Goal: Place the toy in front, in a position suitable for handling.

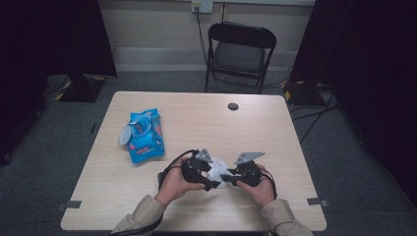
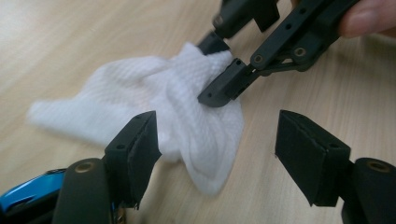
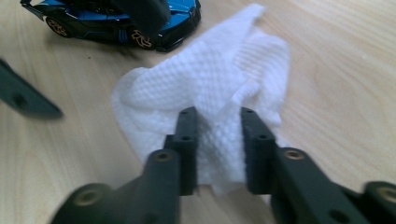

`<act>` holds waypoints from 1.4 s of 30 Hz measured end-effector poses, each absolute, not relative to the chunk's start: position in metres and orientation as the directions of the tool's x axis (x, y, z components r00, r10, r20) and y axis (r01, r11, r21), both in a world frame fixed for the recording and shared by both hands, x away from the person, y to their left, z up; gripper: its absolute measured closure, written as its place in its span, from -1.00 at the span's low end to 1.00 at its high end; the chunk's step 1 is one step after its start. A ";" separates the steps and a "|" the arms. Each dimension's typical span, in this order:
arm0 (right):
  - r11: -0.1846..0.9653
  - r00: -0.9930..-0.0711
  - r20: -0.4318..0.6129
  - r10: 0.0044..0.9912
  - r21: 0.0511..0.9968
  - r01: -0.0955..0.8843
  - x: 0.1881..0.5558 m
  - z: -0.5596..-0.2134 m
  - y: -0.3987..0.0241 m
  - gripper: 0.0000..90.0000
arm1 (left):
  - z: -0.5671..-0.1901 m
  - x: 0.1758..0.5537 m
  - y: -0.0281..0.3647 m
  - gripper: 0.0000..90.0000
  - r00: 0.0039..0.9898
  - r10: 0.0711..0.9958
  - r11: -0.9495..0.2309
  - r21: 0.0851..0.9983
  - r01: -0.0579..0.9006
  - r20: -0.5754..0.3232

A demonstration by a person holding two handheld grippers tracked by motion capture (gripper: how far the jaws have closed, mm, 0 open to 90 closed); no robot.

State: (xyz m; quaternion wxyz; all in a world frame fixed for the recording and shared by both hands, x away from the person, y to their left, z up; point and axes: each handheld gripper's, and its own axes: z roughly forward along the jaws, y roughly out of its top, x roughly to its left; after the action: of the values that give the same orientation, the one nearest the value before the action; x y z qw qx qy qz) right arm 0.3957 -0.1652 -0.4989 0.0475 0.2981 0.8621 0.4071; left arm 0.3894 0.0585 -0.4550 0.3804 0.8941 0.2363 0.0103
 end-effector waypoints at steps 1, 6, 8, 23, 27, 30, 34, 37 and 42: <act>0.492 -0.819 0.163 0.550 0.728 0.476 0.396 -0.499 -0.166 0.66 | -0.452 0.389 0.062 -0.36 0.887 0.433 -0.589 0.693 0.415 -0.164; 0.492 -0.821 0.170 0.545 0.728 0.477 0.395 -0.499 -0.168 0.84 | -0.439 0.387 0.085 -0.37 0.877 0.455 -0.559 0.717 0.417 -0.155; 0.493 -0.821 0.173 0.544 0.726 0.479 0.396 -0.499 -0.168 0.84 | -0.437 0.385 0.095 -0.37 0.873 0.465 -0.559 0.717 0.416 -0.144; 0.511 -0.823 0.134 0.553 0.726 0.461 0.387 -0.497 -0.167 0.33 | -0.443 0.368 0.164 -0.57 0.805 0.578 -0.505 0.715 0.484 -0.137; 0.505 -0.829 0.139 0.542 0.734 0.453 0.386 -0.491 -0.166 -0.03 | -0.446 0.365 0.175 -0.58 0.792 0.595 -0.503 0.706 0.499 -0.136; 0.527 -0.843 0.124 0.524 0.729 0.436 0.384 -0.485 -0.163 -0.23 | -0.448 0.363 0.181 -0.58 0.787 0.600 -0.498 0.703 0.507 -0.142; 0.518 -0.842 0.132 0.524 0.735 0.437 0.385 -0.485 -0.155 -0.35 | -0.450 0.362 0.189 -0.59 0.779 0.610 -0.489 0.704 0.515 -0.145; 0.507 -0.834 0.130 0.536 0.741 0.441 0.388 -0.489 -0.148 -0.39 | -0.454 0.359 0.195 -0.62 0.777 0.614 -0.493 0.703 0.513 -0.136; 0.508 -0.821 0.104 0.561 0.740 0.441 0.393 -0.497 -0.137 -0.17 | -0.464 0.358 0.201 -0.62 0.779 0.617 -0.513 0.693 0.506 -0.112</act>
State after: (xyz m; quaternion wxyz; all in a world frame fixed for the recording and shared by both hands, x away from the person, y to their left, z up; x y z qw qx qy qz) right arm 0.3928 -0.1368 -0.4974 0.0744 0.2896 0.8652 0.4026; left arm 0.3577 0.2015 -0.4638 0.3721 0.8665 0.3242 0.0747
